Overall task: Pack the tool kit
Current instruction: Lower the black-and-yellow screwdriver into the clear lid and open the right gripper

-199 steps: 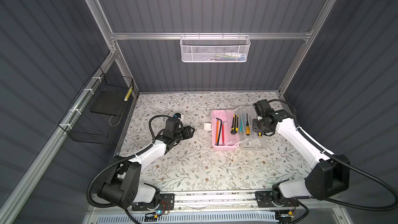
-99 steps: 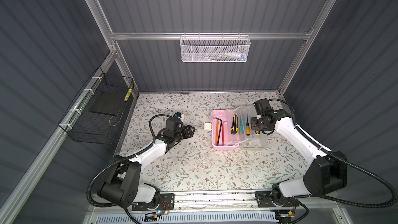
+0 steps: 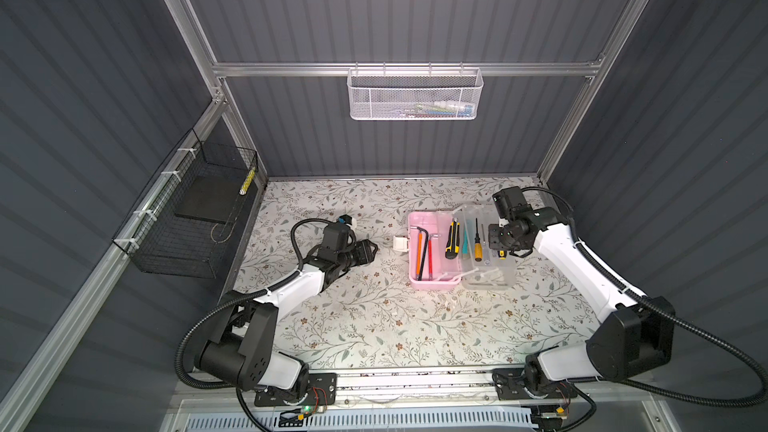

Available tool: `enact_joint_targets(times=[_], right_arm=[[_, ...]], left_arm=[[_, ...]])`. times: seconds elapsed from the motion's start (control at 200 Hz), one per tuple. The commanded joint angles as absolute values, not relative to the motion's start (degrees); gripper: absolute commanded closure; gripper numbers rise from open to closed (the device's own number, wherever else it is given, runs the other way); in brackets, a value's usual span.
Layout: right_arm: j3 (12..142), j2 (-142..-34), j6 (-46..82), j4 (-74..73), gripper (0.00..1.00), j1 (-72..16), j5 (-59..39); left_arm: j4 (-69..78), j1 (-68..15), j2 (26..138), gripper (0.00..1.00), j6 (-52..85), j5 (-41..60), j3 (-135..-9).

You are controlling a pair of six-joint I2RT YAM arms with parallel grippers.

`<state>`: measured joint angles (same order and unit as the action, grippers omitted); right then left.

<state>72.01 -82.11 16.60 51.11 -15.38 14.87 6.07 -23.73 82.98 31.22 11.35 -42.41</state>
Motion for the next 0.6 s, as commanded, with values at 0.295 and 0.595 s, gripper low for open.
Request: enact_joint_targets(times=[0.295, 0.595], right_arm=[[71.32, -84.34, 16.78, 51.26, 0.89, -13.10, 15.46], [69.37, -85.12, 17.93, 48.61, 0.63, -12.24, 14.94]], left_arm=[[6.05, -24.07, 85.94, 0.44, 30.32, 12.07, -46.39], [6.66, -24.08, 87.48, 0.44, 30.61, 11.89, -48.97]])
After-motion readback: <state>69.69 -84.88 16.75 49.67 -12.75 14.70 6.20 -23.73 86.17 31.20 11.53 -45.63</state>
